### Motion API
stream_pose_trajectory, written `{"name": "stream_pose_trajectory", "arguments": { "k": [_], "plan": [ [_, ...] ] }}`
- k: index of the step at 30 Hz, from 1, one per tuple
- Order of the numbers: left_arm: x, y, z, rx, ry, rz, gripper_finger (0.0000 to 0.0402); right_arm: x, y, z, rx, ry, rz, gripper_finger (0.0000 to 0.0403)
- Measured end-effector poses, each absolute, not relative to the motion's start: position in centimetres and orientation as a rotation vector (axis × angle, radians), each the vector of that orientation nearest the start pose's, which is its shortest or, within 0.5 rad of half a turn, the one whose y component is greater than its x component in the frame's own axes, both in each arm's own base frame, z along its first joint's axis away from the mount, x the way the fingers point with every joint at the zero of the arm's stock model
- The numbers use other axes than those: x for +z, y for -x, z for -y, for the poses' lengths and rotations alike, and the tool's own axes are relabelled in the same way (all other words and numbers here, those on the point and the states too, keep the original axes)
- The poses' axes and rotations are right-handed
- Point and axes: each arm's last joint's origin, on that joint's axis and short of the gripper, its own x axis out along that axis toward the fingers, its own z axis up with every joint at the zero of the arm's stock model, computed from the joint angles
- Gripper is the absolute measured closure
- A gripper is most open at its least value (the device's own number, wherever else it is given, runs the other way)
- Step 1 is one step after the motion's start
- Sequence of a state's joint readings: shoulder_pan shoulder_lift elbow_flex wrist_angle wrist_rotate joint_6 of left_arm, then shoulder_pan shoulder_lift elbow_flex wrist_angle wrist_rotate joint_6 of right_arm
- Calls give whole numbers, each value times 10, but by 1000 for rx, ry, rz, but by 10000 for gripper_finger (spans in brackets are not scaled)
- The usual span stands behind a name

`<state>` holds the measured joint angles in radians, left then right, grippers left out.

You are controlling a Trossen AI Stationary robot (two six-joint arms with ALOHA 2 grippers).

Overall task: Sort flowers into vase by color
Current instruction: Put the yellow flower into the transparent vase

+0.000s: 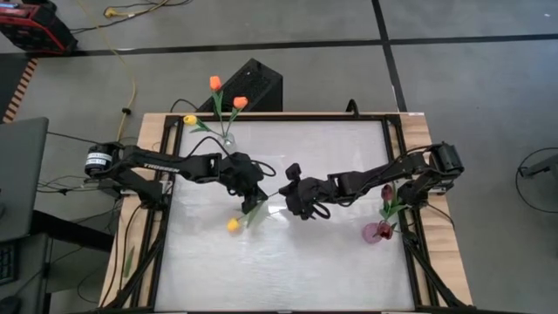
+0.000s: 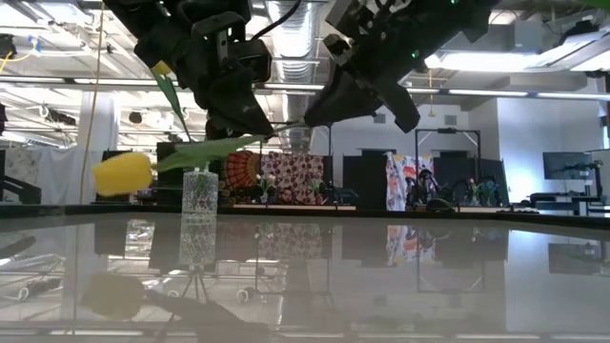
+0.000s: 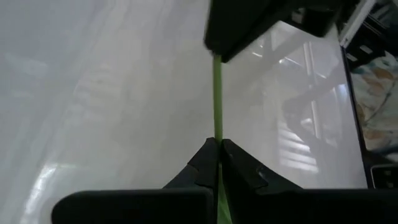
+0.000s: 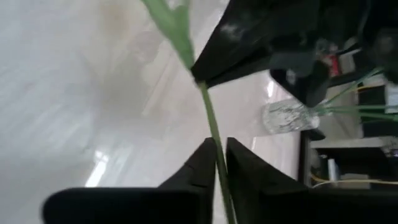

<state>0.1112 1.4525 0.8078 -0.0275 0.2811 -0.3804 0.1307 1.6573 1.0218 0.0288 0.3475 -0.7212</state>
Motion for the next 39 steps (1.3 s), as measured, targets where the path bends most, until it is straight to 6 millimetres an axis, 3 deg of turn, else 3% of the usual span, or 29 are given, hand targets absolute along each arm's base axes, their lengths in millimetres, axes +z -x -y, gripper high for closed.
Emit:
{"name": "stream_pose_trajectory", "arguments": {
  "k": [5, 12, 21, 28, 34, 39],
  "plan": [
    [208, -295, -24, -85, 457, -681, 401, 212, -350, -34, 14, 777, -686, 383],
    [208, -296, -25, -64, 420, -664, 401, 210, -348, -35, 53, 703, -693, 381],
    [208, -296, -26, -60, 325, -656, 397, 203, -343, -39, 262, 524, -726, 384],
    [213, -281, -26, -73, 257, -733, 326, 200, -342, -37, 386, 445, -714, 384],
    [239, -261, -26, -41, 157, -685, 258, 197, -343, -27, 465, 365, -621, 384],
    [246, -241, -19, -32, -30, -637, 242, 206, -346, -30, 633, 309, -466, 384]
  ]
}}
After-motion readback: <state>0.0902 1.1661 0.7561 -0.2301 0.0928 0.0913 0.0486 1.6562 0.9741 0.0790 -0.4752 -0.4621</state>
